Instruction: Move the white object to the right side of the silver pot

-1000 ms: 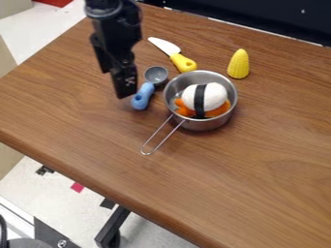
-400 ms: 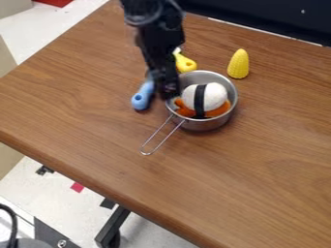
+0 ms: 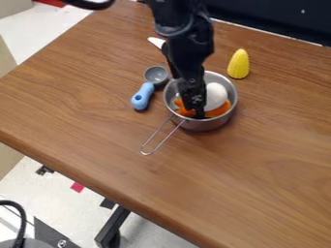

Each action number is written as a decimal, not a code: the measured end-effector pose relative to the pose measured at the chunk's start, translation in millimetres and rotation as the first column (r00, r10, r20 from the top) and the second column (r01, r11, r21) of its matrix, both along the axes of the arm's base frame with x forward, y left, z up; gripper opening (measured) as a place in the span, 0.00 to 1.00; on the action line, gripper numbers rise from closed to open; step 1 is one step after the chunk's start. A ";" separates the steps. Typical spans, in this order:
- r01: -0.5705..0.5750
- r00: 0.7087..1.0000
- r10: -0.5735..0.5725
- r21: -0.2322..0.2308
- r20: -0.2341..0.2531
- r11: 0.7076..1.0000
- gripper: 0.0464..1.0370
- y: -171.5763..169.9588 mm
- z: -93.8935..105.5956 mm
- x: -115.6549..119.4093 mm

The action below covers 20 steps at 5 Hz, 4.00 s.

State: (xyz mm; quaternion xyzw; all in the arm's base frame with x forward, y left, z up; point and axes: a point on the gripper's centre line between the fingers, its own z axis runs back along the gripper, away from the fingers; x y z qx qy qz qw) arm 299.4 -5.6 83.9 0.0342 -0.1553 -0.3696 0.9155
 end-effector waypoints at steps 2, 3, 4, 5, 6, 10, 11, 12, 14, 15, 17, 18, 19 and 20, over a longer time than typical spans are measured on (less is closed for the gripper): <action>-0.038 0.999 0.037 0.031 0.027 0.999 0.96 -8.2 -10.9 9.4; -0.067 0.997 0.067 0.038 0.025 0.997 0.96 -8.6 -13.9 19.3; -0.080 0.996 0.079 0.045 0.030 0.996 0.96 -6.5 -17.7 21.6; -0.075 0.997 0.074 0.038 0.027 0.996 0.96 -5.4 -15.1 23.6; -0.072 0.997 0.072 0.041 -0.003 0.997 0.92 -5.1 -23.0 22.0; -0.162 0.987 0.162 0.028 -0.011 0.986 0.55 -1.2 -26.4 22.3; -0.196 0.980 0.197 0.024 -0.005 0.980 0.55 5.1 -16.4 20.6; -0.265 0.964 0.265 0.007 -0.016 0.964 0.55 12.3 2.1 23.8; -0.331 0.942 0.327 -0.042 -0.076 0.943 0.55 14.9 36.0 20.1; -0.360 0.926 0.355 -0.021 -0.131 0.933 0.55 -8.9 39.5 11.3; -0.466 0.877 0.454 -0.045 -0.157 0.884 0.55 -64.3 48.7 19.9; -0.499 0.853 0.482 -0.042 -0.201 0.865 0.55 -91.4 33.1 28.1; -0.545 0.822 0.529 -0.022 -0.212 0.838 0.55 -116.0 8.7 43.4; -0.570 0.805 0.547 -0.044 -0.231 0.820 0.55 -128.2 1.3 53.3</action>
